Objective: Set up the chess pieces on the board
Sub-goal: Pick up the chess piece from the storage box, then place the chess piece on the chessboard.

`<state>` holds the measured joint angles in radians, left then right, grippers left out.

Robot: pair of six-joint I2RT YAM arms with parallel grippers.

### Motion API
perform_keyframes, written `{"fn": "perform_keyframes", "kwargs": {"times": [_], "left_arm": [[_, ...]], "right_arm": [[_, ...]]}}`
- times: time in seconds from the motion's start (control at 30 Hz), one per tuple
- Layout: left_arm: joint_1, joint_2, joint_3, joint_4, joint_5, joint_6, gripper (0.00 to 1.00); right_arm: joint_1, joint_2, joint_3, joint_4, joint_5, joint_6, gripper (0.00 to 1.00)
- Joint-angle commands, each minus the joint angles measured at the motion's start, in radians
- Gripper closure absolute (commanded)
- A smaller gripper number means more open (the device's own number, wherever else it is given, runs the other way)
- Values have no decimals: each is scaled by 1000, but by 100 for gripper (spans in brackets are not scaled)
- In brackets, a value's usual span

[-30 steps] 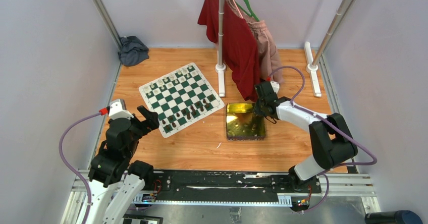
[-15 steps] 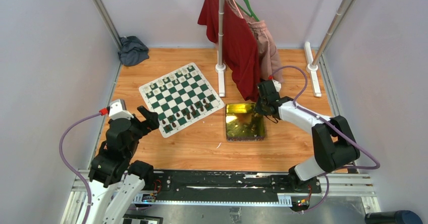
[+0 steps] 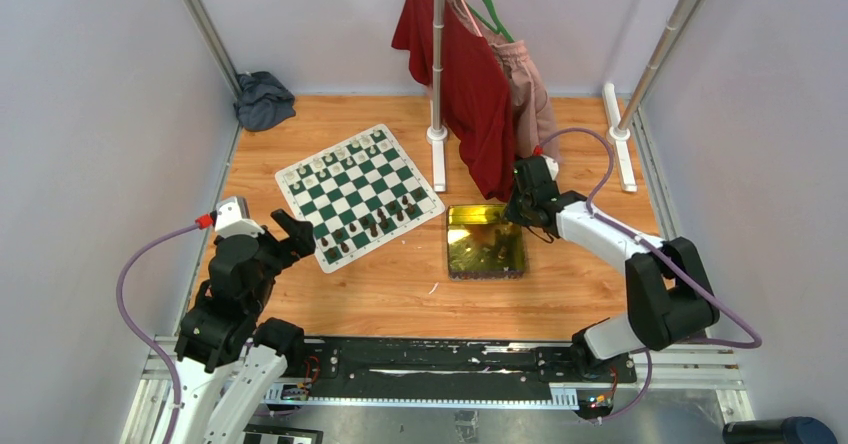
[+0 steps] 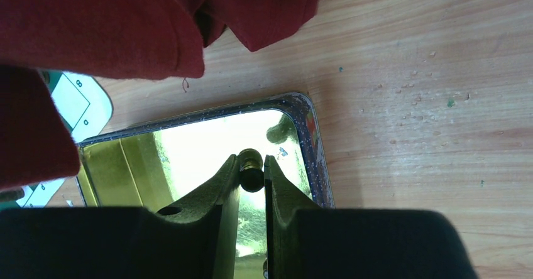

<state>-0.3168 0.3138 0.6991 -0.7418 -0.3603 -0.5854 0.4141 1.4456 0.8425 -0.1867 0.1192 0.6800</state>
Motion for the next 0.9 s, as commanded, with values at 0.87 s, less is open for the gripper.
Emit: {"fn": "perform_keyframes", "kwargs": {"times": [0.87], "left_arm": [[-5, -42, -22, 35, 40, 28, 0]], "right_arm": [[248, -42, 177, -154, 206, -175, 100]]}}
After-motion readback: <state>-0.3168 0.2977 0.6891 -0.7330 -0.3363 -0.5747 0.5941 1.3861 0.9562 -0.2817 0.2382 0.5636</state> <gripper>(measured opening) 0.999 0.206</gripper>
